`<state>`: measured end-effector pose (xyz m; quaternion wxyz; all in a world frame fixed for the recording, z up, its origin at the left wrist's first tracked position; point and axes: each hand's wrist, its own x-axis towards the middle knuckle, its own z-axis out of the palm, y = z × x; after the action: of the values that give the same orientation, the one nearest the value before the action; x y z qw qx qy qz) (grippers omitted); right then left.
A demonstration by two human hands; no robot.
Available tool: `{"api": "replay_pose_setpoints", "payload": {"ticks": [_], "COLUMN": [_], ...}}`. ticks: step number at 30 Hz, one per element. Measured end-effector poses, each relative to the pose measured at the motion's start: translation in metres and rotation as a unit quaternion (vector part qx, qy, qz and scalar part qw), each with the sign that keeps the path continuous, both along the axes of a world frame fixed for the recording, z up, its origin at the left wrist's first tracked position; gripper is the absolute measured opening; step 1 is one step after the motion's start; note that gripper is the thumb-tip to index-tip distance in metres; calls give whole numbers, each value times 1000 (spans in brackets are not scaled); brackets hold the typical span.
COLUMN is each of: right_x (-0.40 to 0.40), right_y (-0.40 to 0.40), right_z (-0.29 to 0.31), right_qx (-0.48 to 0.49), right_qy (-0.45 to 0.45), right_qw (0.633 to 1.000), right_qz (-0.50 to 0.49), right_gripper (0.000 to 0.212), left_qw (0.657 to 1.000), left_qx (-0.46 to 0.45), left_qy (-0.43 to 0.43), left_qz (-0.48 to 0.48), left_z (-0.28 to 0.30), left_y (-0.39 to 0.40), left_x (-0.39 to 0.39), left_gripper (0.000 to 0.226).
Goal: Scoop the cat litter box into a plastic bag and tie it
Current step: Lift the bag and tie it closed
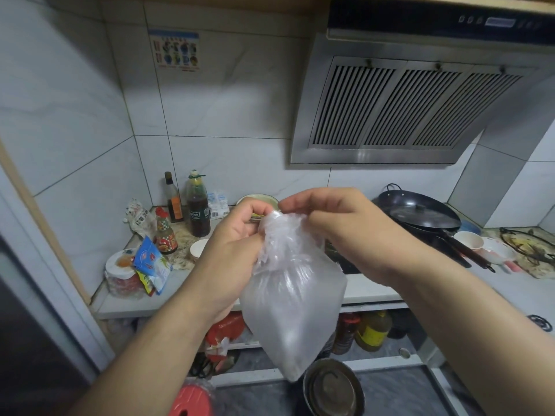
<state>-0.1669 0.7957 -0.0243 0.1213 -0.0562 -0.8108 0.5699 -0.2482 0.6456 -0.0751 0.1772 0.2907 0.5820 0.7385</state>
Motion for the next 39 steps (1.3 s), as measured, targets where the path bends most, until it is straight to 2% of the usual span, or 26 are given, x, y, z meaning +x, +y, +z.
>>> {"api": "replay_pose_setpoints", "payload": {"ticks": [5,8,12,16,22,24,27,30,32,36,39], "right_x": [0,0,1,1,1,3,8,7,6,4,1], "right_y": [-2,-2,-4,-3,-8,-6,-1,-1,-4,-5,-6], "right_z": [-3,-4,-5,-6,-13,-10,-4,-6,-9,-14,-20], "right_qx": [33,96,200,173,238,218,122,106,98,9,6], "right_qy": [-6,-11,-1,17,58,57,33,36,44,34,10], "right_qw": [999,994,980,985,969,974,992,993,994,999,998], "right_qz": [42,45,23,-5,-42,-21,30,42,39,37,63], "right_gripper": [32,23,12,2,3,7,21,27,27,25,21], "left_qw": [999,997,998,995,998,998,996,993,987,965,961], "left_qx": [-11,-26,-30,-7,-21,-23,-20,-23,-31,-90,-112], "left_qy": [33,72,46,-6,49,62,81,99,121,191,204], "left_qz": [19,31,-15,-99,-35,-23,18,68,97,152,150], "left_z": [0,0,3,3,-2,-2,-5,-6,-8,-17,-22], "left_y": [0,0,-7,-15,-4,-5,-6,-2,1,0,-2], "left_x": [1,5,3,-1,3,2,0,2,1,-7,-7], "left_gripper": [19,15,13,27,20,23,21,19,24,12,18]}}
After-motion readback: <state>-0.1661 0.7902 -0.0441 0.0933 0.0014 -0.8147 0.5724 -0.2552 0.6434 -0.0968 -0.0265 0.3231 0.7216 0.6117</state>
